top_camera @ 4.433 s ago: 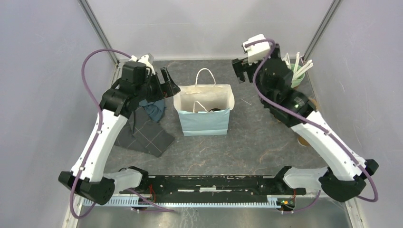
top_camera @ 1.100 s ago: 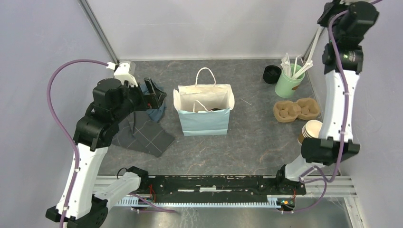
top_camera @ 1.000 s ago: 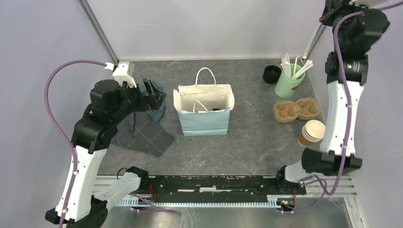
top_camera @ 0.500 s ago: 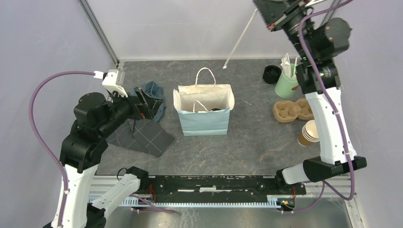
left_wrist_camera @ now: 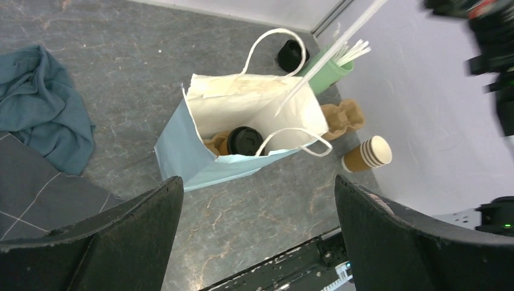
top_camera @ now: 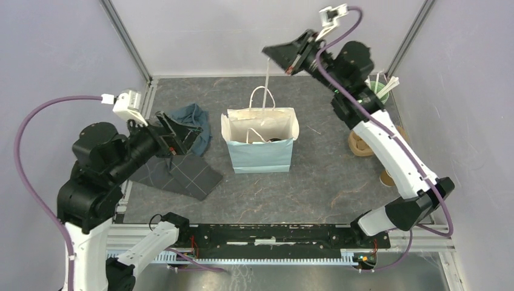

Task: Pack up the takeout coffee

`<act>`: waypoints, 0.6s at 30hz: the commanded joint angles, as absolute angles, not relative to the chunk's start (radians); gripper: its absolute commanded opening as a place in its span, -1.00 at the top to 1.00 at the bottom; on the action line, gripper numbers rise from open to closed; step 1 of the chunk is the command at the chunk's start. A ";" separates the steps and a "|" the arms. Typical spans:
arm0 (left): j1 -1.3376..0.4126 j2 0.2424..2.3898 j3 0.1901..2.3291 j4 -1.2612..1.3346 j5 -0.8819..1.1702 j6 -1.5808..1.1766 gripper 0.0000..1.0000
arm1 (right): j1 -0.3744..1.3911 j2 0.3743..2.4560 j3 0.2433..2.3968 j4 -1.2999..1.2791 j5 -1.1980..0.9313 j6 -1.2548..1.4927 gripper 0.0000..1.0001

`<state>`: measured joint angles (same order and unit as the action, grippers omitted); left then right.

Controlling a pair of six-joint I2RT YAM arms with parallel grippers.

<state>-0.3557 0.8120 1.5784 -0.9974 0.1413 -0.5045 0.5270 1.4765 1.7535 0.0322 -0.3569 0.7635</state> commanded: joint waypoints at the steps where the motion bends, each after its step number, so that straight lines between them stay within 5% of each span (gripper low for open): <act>1: -0.358 0.830 1.725 -1.126 0.155 -0.573 -0.99 | 0.611 1.473 1.661 0.129 -0.344 0.703 1.00; 6: -0.358 0.813 1.761 -1.158 0.136 -0.634 -0.99 | 0.708 1.496 1.554 0.083 -0.292 0.560 0.92; 11: -0.359 0.812 1.790 -1.158 0.128 -0.654 -0.99 | 0.701 1.498 1.673 -0.284 -0.178 0.347 -0.19; 18: -0.359 0.889 1.943 -1.203 0.124 -0.601 -0.99 | 0.637 1.352 1.939 -0.714 -0.036 0.144 -0.74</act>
<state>-0.3557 0.8429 1.8530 -1.1873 0.1326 -0.6117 0.6609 1.5105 1.7824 -0.4805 -0.1658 0.3176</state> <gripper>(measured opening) 0.994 0.820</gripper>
